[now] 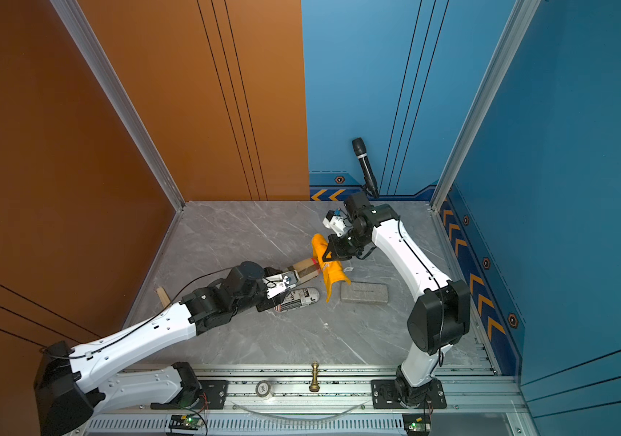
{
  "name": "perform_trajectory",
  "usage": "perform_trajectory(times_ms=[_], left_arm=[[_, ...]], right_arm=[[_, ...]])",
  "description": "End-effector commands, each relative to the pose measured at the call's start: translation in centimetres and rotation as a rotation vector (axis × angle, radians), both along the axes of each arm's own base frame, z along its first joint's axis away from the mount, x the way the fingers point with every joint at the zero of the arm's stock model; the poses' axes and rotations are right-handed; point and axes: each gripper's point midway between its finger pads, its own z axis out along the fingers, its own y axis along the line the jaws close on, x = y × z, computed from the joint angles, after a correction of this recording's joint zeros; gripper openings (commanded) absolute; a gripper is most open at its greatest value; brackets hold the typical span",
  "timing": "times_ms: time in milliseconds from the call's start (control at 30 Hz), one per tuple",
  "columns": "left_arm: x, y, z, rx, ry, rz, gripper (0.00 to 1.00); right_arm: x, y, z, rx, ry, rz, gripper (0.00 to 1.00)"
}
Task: Wipe the eyeglass case
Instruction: Wipe the dirt from the eyeglass case.
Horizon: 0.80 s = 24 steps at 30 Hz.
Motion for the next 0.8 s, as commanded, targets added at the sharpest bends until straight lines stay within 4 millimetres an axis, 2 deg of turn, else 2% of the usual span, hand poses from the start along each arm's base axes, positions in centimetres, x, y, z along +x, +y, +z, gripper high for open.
perform_trajectory(times_ms=[0, 100, 167, 233, 333, 400, 500, 600, 700, 767], left_arm=[[0.5, -0.7, 1.7, 0.018, -0.085, -0.011, 0.37], [0.8, -0.9, 1.2, 0.081, -0.124, -0.010, 0.37], [1.2, -1.1, 1.4, 0.098, -0.178, 0.000, 0.36], [1.4, -1.1, 1.5, 0.117, -0.216, 0.014, 0.36], [1.7, -0.8, 2.0, 0.125, -0.259, 0.038, 0.36], [1.8, -0.6, 2.3, 0.125, -0.278, 0.048, 0.36], [1.9, -0.1, 2.6, 0.137, -0.295, 0.065, 0.36], [2.1, 0.3, 2.4, 0.150, -0.299, 0.077, 0.35], [2.0, 0.6, 2.7, 0.139, -0.306, 0.085, 0.35], [2.0, 0.5, 3.0, 0.126, -0.309, 0.083, 0.35]], right_arm=[[0.1, 1.7, 3.3, 0.012, -0.080, 0.028, 0.00], [0.8, 4.4, 5.3, 0.043, -0.130, 0.066, 0.00], [1.0, 6.2, 5.4, 0.053, -0.132, 0.096, 0.00], [0.5, 8.0, 4.8, 0.063, -0.105, 0.140, 0.00], [-1.1, 9.8, 1.8, 0.036, -0.023, 0.199, 0.00], [-2.4, 10.0, -0.4, 0.012, 0.035, 0.227, 0.00], [-3.9, 9.0, -2.1, -0.009, 0.090, 0.241, 0.00], [-4.2, 6.7, -2.9, -0.036, 0.113, 0.207, 0.00], [-3.4, 3.7, -2.8, -0.049, 0.119, 0.137, 0.00], [-3.1, 2.8, -2.5, -0.044, 0.112, 0.116, 0.00]])
